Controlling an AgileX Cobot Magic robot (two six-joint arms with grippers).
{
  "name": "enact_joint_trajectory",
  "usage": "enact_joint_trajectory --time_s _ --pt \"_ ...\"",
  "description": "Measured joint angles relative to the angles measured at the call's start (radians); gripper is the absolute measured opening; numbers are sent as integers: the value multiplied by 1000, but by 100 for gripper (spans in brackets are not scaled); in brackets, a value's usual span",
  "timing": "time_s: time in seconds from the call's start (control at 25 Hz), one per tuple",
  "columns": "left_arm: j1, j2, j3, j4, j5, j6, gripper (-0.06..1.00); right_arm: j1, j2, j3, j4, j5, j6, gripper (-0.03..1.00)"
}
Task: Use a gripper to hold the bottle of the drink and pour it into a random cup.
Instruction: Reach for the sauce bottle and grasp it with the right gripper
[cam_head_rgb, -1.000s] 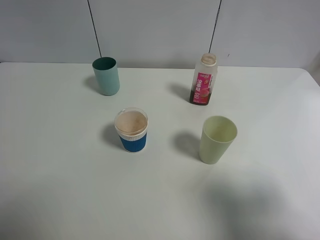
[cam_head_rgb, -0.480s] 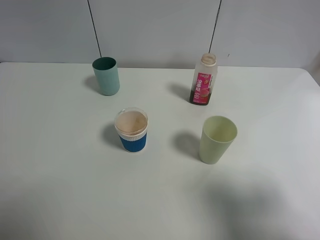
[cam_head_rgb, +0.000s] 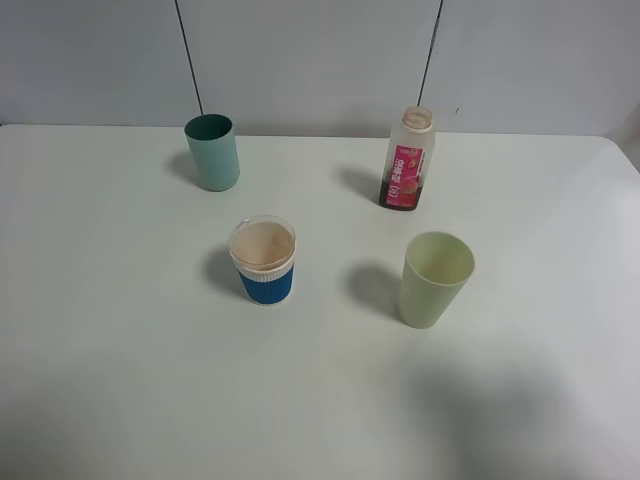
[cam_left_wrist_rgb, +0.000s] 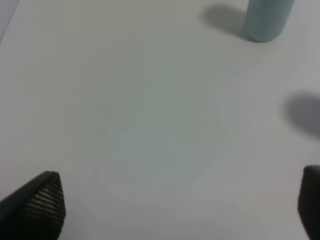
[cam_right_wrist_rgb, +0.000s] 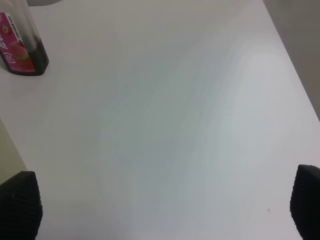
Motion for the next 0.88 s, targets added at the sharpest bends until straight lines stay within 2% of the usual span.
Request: enact_joint_trajectory --time_s 0.88 --pt "0 0 0 0 0 0 93 0 18 0 0 0 -5 99"
